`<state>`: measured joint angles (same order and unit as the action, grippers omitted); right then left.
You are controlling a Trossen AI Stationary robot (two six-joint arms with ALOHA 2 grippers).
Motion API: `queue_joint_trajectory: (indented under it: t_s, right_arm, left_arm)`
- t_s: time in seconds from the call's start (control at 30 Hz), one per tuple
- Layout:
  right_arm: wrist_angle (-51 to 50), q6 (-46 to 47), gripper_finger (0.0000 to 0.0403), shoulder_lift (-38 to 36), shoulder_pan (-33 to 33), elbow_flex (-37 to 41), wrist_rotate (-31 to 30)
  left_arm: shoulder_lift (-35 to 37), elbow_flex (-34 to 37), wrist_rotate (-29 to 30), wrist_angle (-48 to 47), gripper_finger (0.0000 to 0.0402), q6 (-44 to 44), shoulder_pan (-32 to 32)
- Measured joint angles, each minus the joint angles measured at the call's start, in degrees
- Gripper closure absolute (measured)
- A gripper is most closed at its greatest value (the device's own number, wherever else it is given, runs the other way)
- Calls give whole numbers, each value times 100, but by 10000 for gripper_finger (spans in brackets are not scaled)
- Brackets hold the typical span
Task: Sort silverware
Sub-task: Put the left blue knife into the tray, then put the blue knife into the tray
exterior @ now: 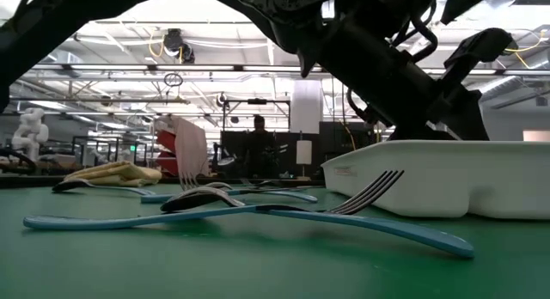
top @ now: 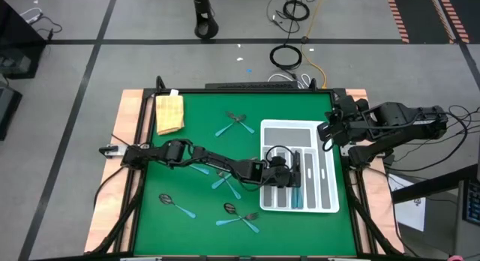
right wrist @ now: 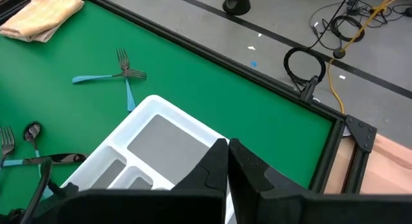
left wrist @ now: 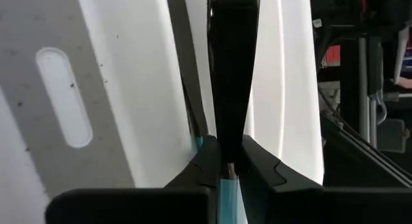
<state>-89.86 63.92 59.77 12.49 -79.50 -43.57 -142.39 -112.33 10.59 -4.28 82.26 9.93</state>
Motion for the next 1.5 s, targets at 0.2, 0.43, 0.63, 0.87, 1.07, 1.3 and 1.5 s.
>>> queue_joint_trajectory:
  t_s: [0.2,0.43,0.63,0.87,1.07,1.3,1.5]
  right_arm:
    - [148,-128,403,0,0,0,9]
    - [189,-140,394,0,0,0,17]
    - [233,-394,382,-15,0,0,38]
    - [326,-732,380,-292,90,-52,19]
    - [482,-765,380,-569,218,-70,7]
    - [478,-932,380,-536,240,-70,0]
    - [469,-1063,380,-439,241,-70,45]
  left_arm:
    - [0,0,-112,307,310,-5,-2]
    - [2,0,-354,437,284,-7,-4]
    - [84,4,-1001,1863,282,-361,-42]
    - [1256,-9,-1714,1521,281,-2327,-215]
    - [2815,-7,-927,-2222,281,-4902,-275]
    - [3384,222,556,-5044,281,-4807,-372]
    - [3026,986,-180,-4821,281,-5168,-497]
